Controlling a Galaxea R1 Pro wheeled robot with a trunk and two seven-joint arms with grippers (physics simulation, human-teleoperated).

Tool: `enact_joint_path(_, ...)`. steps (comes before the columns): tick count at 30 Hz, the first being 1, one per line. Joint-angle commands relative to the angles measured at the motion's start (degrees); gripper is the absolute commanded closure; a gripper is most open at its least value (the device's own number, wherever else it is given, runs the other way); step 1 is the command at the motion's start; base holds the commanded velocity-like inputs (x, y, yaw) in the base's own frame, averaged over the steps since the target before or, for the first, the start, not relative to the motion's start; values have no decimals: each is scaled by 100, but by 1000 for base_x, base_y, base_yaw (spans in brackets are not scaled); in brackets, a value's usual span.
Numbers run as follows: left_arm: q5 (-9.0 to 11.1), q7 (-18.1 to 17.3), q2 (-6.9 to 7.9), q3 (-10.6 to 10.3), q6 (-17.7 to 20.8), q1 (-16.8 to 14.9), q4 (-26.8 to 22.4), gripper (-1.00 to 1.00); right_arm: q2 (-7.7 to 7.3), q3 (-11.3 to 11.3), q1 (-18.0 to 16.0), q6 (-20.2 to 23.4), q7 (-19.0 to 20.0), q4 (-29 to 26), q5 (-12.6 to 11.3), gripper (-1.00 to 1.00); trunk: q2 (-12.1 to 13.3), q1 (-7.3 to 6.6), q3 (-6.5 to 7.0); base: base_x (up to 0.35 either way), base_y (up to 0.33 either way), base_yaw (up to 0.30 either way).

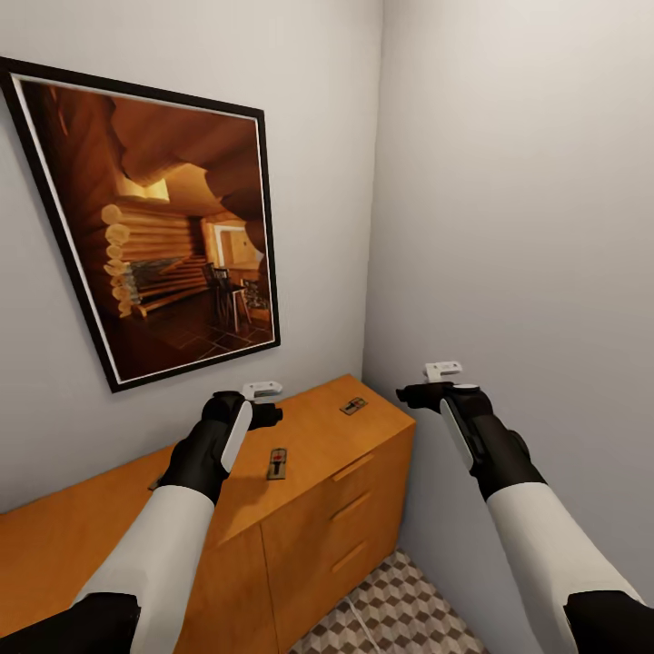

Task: Take the four mousetraps from the cabinet in the bathroom and place them on the bathroom floor. Make sure all four end up on the same floor surface, and ensure that at least two of them are either under or directly next to the same bathroom sink.

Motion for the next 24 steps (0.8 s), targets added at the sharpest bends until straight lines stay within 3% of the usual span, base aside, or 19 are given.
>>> enact_joint_path(1, 41, 33, -5, 13, 21, -2, -4, -100, -6, 12, -2, 27, 14, -6, 6, -100, -5, 2, -3, 0, 0, 6)
enact_joint_path(18, 41, 33, -5, 13, 19, -2, -4, -100, -6, 6, -2, 27, 14, -10, 6, -100, -5, 2, -3, 0, -2, 1)
enact_joint_path(24, 41, 33, -5, 13, 20, -2, -4, -100, -6, 6, -2, 27, 14, -12, 6, -100, -5, 2, -3, 0, -138, 0)
